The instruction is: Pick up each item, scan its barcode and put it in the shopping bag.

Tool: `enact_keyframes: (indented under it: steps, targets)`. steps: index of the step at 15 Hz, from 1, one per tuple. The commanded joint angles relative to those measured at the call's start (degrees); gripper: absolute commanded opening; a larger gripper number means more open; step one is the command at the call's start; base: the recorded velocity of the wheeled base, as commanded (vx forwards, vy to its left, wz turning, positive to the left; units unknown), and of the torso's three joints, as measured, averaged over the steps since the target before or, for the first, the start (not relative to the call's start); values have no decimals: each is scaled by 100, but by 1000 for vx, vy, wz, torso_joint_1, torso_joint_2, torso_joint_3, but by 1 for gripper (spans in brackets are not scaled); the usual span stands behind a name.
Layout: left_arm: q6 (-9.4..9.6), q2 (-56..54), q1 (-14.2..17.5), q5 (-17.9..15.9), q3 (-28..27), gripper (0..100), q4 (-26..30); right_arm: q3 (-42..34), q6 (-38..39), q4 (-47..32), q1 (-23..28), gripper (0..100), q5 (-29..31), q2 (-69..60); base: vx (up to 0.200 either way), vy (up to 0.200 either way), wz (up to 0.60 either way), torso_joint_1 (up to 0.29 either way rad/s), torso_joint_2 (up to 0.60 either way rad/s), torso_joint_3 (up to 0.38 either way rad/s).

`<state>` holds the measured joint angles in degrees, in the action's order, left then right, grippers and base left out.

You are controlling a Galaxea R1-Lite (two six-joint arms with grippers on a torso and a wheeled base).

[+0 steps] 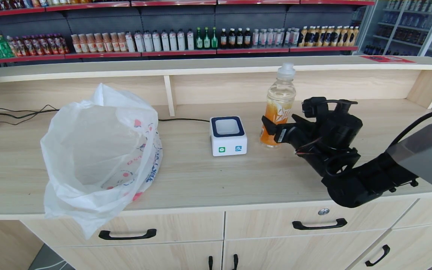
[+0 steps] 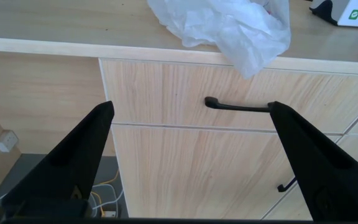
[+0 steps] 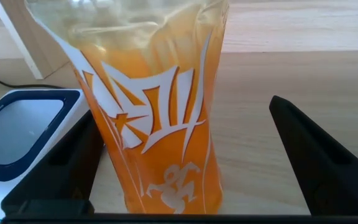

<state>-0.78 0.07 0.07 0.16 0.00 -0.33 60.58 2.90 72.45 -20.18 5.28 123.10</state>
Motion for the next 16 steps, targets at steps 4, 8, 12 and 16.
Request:
enact_keyframes:
  steps: [4,8,12,16]
  targets:
    - [-1,1,1,2,0,100,-2,68,0,-3,49,100,-141,83,0,0,0,0,0,0]
    - [-10,1,1,2,0,100,-2,209,0,6,58,100,-299,179,0,0,0,0,0,0]
    - [-19,1,1,2,0,100,-2,209,0,6,58,0,-308,179,0,0,0,0,0,0]
    - [-19,1,1,2,0,100,-2,200,-9,41,84,0,-308,179,0,0,0,0,0,0]
